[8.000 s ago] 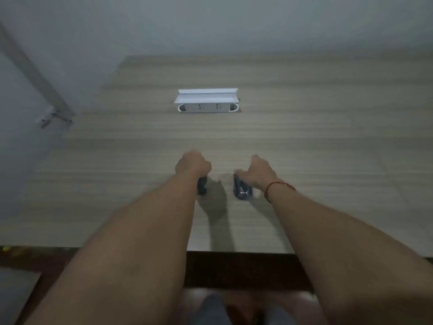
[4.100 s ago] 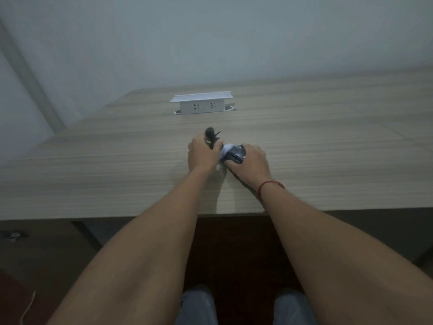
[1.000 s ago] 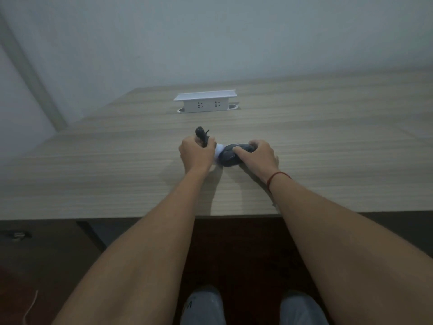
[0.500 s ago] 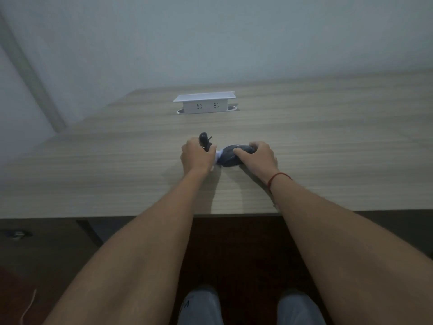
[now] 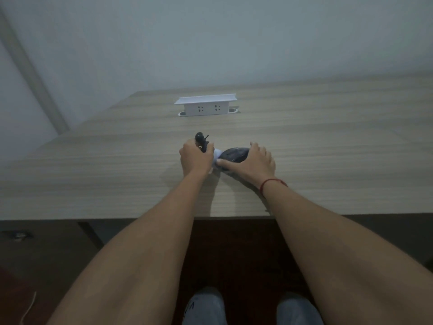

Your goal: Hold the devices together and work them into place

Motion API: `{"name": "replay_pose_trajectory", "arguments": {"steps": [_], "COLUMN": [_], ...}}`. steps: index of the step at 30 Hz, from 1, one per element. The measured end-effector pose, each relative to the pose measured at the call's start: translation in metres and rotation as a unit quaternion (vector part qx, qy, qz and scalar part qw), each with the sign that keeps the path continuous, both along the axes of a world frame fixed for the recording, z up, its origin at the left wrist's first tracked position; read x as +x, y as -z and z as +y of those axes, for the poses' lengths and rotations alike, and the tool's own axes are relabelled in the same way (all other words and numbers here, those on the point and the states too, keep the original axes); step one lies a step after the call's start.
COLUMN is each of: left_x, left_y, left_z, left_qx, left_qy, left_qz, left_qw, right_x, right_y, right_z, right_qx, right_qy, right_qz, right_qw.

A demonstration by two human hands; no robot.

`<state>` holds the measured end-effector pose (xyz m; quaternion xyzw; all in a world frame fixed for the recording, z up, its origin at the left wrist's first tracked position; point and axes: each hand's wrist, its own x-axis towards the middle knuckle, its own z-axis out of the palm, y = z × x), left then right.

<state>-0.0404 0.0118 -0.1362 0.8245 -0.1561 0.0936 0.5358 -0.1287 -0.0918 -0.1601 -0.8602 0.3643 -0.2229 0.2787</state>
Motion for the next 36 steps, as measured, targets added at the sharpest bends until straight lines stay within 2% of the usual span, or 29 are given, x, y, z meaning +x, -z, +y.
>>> {"name": "replay_pose_trajectory", "arguments": {"steps": [2,7,10,13,16,17,22,26,30,34,36], "left_x": [-0.001,-0.002,-0.005,-0.007,-0.003,-0.003,-0.017,-0.014,-0.015,-0.010,-0.006], "left_y": [0.003,0.000,-0.005,-0.002,-0.002,-0.004,-0.007,-0.010,-0.021,-0.007,-0.003], "left_z": [-0.001,0.003,0.002,-0.003,-0.001,0.000,-0.008,-0.008,-0.009,-0.008,-0.006], "left_qx": [-0.010,-0.055,-0.081,-0.034,0.067,0.075,-0.030,-0.014,-0.045,0.042,0.028], "left_qy": [0.010,0.048,0.055,0.081,0.068,0.063,0.085,0.084,0.104,0.097,0.091], "left_qz": [0.005,0.011,0.018,0.009,-0.026,-0.035,-0.001,-0.004,-0.007,-0.024,-0.019], "left_qw": [1.000,0.997,0.995,0.996,0.995,0.995,0.996,0.996,0.994,0.994,0.995], "right_x": [0.003,-0.002,-0.005,-0.002,-0.001,-0.001,-0.003,-0.009,-0.009,-0.009,-0.010], "right_y": [0.004,-0.006,-0.010,-0.006,-0.007,-0.007,-0.008,-0.014,-0.012,-0.011,-0.011], "right_z": [0.001,-0.012,-0.011,-0.005,-0.004,-0.006,-0.008,-0.009,-0.004,-0.006,-0.008], "right_qx": [-0.028,0.042,0.051,0.034,0.025,0.024,0.028,0.050,0.030,0.038,0.058], "right_qy": [0.010,-0.068,-0.086,-0.072,-0.067,-0.071,-0.099,-0.131,-0.125,-0.123,-0.127], "right_qz": [0.004,0.001,0.019,0.015,0.015,0.016,0.018,0.012,0.017,0.003,-0.004], "right_qw": [1.000,0.997,0.995,0.997,0.997,0.997,0.995,0.990,0.992,0.992,0.990]}}
